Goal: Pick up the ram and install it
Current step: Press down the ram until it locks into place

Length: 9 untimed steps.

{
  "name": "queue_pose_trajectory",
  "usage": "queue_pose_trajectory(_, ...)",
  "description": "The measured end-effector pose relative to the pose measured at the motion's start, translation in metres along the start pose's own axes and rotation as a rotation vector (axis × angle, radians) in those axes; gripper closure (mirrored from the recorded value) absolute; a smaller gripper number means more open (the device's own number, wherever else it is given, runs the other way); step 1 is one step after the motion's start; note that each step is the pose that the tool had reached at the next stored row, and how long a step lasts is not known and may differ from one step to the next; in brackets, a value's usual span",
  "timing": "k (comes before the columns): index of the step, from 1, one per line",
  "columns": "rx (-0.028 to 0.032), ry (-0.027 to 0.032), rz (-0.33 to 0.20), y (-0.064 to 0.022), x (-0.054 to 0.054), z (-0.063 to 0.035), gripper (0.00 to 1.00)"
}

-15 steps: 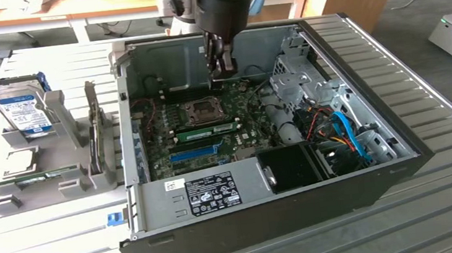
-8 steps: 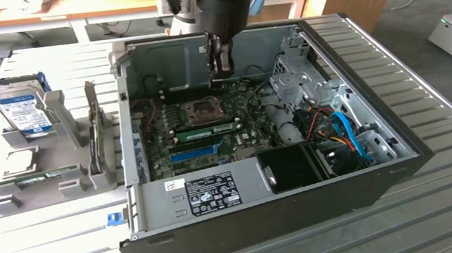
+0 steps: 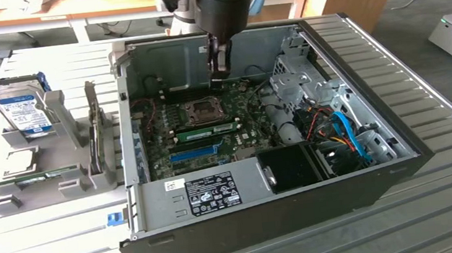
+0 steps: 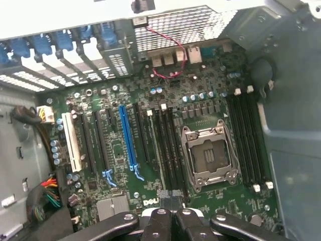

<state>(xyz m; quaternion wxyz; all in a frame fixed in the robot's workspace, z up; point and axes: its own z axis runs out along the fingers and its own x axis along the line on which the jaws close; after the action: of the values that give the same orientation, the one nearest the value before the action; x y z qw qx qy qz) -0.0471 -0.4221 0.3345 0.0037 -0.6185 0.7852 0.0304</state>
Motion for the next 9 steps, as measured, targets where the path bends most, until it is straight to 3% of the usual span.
queue_pose_trajectory(9, 0.005, -0.0051, 0.116, 0.0006, 0.0002, 0.0003, 0.89)
